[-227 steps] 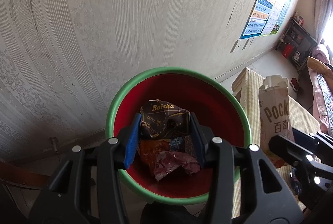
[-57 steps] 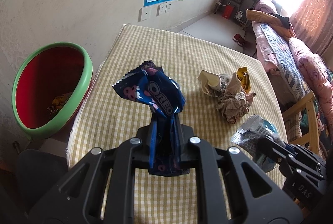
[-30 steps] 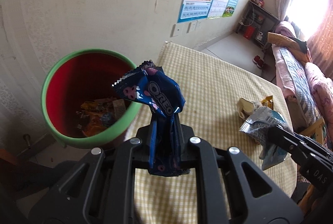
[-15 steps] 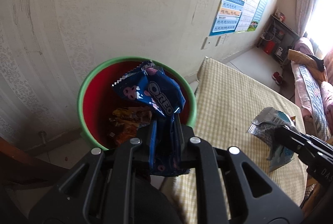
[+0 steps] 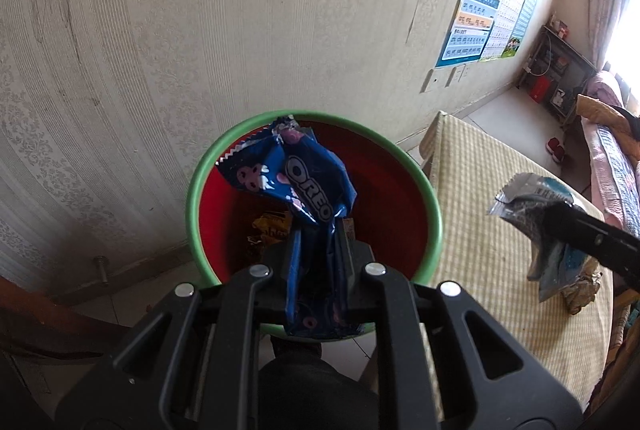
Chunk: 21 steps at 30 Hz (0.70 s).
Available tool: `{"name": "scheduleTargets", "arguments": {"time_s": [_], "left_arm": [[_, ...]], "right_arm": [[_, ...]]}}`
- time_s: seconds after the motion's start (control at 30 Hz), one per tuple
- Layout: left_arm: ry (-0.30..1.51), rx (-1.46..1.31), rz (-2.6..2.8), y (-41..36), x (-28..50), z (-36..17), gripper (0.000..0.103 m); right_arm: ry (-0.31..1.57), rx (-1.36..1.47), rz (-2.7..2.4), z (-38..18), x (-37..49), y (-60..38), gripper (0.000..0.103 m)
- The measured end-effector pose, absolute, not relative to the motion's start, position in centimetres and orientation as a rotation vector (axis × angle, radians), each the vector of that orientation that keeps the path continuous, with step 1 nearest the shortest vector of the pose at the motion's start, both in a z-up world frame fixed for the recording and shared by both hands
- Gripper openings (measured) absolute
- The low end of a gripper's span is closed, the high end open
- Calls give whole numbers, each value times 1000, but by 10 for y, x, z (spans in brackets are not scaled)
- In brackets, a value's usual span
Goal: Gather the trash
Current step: 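Carry the Oreo wrapper over the bucket with the left tool while the right tool carries the white-blue wrapper, then open both tools over the bucket to drop the Oreo and white-blue wrappers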
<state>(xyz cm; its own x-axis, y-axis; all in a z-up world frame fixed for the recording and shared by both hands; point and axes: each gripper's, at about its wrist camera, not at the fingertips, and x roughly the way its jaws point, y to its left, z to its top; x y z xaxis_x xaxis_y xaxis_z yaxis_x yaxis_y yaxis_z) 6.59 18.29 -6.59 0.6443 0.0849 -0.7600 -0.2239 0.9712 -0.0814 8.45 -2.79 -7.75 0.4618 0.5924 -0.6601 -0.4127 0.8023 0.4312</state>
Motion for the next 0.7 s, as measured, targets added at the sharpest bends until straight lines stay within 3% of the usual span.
{"name": "scheduleTargets", "arguments": {"time_s": [0.7], "left_arm": [[887, -178, 208, 205, 92, -82, 14]], "right_arm": [[950, 230, 642, -86, 121, 17, 23]]}}
